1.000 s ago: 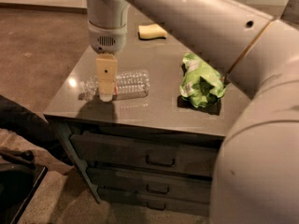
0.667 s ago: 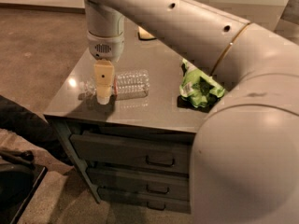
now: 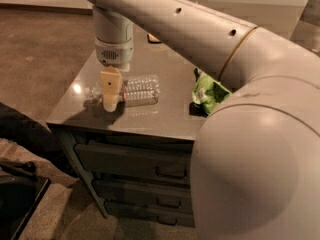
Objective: Place water bottle upright
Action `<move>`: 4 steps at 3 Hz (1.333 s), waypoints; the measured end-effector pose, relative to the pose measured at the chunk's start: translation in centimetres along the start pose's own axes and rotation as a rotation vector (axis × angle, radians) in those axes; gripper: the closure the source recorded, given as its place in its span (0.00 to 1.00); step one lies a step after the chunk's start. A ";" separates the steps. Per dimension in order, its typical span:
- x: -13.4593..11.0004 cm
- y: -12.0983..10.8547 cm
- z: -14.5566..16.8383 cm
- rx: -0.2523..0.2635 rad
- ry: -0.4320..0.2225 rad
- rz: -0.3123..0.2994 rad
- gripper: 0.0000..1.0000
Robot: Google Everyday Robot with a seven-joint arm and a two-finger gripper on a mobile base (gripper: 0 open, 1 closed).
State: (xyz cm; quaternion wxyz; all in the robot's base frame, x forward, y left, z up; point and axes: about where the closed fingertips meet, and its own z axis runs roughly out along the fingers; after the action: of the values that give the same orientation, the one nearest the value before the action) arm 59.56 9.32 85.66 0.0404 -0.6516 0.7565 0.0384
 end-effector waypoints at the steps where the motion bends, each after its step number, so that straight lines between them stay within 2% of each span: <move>1: 0.3 -0.3 0.0 -0.004 -0.023 0.009 0.34; 3: 0.7 -1.8 -2.8 -0.056 -0.159 -0.014 0.80; 4: 0.2 -3.0 -6.6 -0.094 -0.340 -0.028 1.00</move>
Offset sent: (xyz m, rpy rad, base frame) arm 0.0045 -0.0219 0.0276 0.1493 0.0565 0.0196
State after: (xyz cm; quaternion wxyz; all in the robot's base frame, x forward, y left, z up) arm 62.38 7.98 92.15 0.1376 -0.6475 0.7269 0.1829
